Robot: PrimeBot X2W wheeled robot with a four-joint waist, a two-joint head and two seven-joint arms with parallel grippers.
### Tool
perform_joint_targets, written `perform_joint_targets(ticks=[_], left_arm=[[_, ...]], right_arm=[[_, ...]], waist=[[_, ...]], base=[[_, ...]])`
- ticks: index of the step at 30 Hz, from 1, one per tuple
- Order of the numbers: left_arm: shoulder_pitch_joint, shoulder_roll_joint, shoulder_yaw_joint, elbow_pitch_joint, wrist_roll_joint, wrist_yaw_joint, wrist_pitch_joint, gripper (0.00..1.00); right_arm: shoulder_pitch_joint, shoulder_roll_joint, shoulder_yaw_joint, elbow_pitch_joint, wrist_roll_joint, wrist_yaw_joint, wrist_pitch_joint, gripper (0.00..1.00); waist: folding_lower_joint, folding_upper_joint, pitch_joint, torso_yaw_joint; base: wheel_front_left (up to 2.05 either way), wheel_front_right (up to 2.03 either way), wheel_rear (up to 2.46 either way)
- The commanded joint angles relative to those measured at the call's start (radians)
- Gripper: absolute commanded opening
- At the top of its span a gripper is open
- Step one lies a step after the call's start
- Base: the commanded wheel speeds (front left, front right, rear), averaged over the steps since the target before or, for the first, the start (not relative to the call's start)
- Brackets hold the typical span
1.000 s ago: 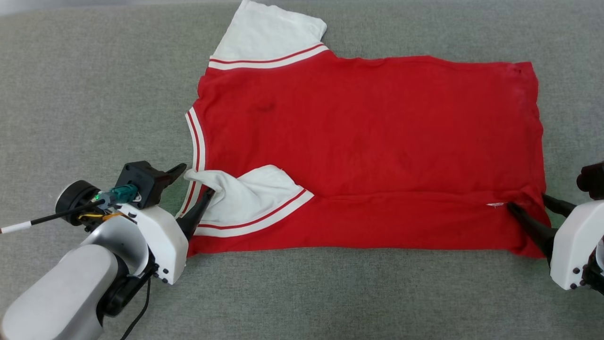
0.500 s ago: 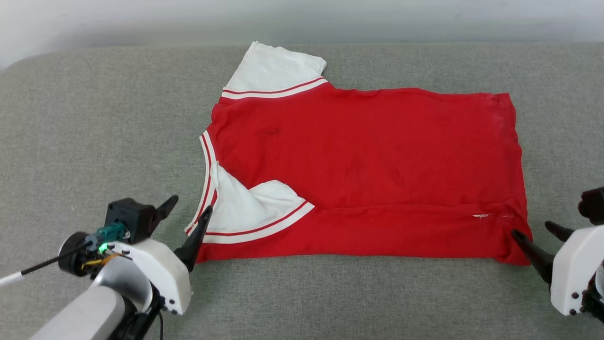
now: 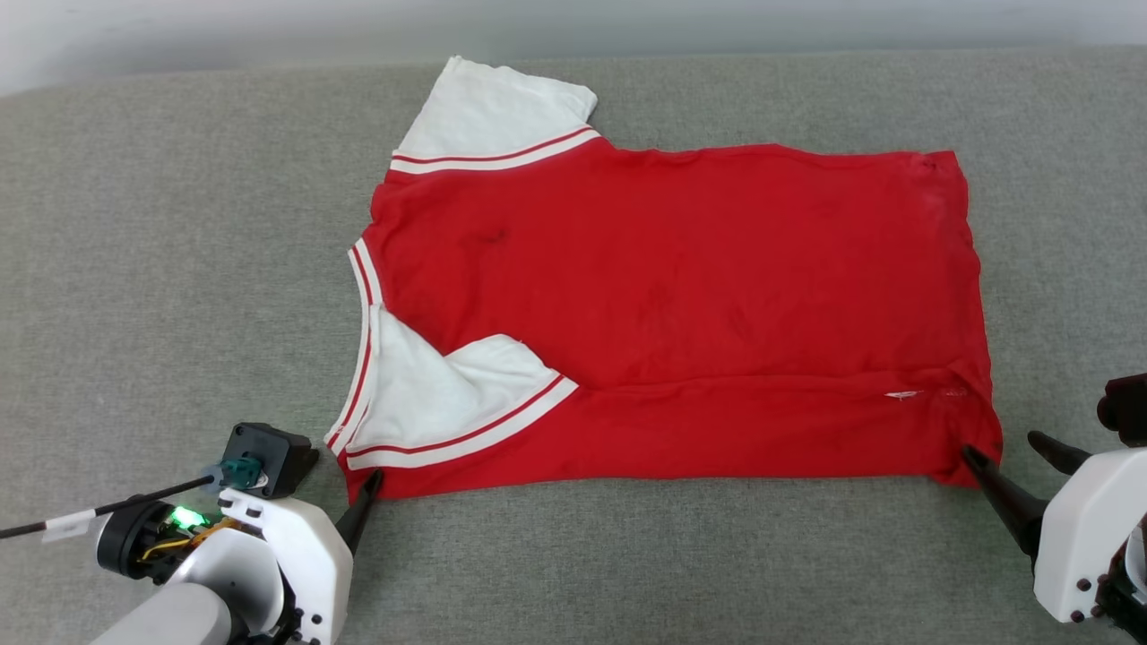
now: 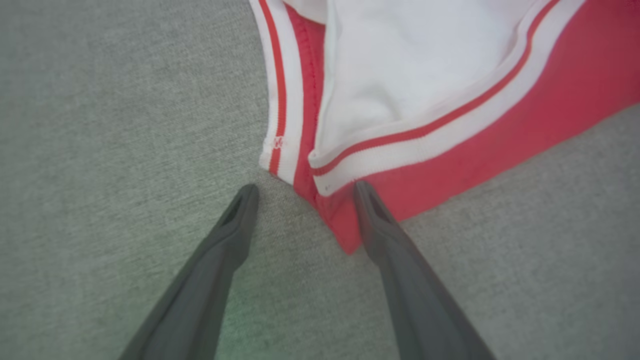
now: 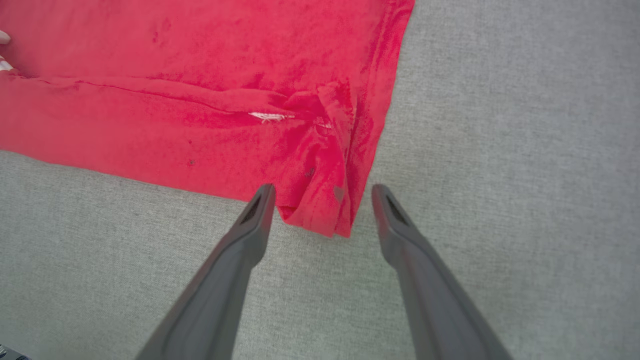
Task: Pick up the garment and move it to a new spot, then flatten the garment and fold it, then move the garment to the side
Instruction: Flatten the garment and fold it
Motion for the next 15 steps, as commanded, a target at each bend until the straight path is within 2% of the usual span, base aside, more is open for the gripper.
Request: perform_joint_targets(ticks=[1, 3, 4, 6, 11, 15], left_arm=[[-0.010, 0.006, -0.014, 0.015, 0.009, 0.000, 0.023, 1.00], [-0.009, 0.005, -0.033, 0.035, 0.011, -0.005, 0.053, 1.00], [-0.007, 0.001, -0.040, 0.046, 0.010, -0.008, 0.064, 0.95], [-0.007, -0.012, -0.059, 0.066, 0.001, -0.026, 0.083, 0.00], [-0.008, -0.041, -0.052, 0.077, -0.027, -0.065, 0.044, 0.00], [-0.009, -0.042, -0.036, 0.055, -0.024, -0.073, 0.001, 0.00]], right_arm=[[-0.012, 0.006, 0.002, -0.011, -0.006, 0.000, 0.000, 1.00], [-0.019, 0.008, 0.003, -0.020, -0.005, 0.000, -0.002, 1.00], [-0.021, 0.008, 0.004, -0.024, -0.004, 0.000, -0.005, 1.00], [-0.020, 0.009, 0.002, -0.028, -0.003, 0.000, -0.007, 1.00], [-0.020, -0.004, -0.012, -0.025, -0.023, 0.000, -0.002, 1.00], [-0.015, -0.027, -0.016, -0.003, -0.071, 0.000, -0.009, 1.00]], waist=[[0.0000, 0.0000, 0.014, -0.011], [0.0000, 0.0000, 0.025, -0.017], [0.0000, 0.0000, 0.028, -0.020], [0.0000, 0.0000, 0.033, -0.023], [0.0000, 0.0000, 0.024, -0.019], [0.0000, 0.0000, -0.001, -0.002]], base=[[0.00, 0.00, 0.00], [0.00, 0.00, 0.00], [0.00, 0.00, 0.00], [0.00, 0.00, 0.00], [0.00, 0.00, 0.00], [0.00, 0.00, 0.00]])
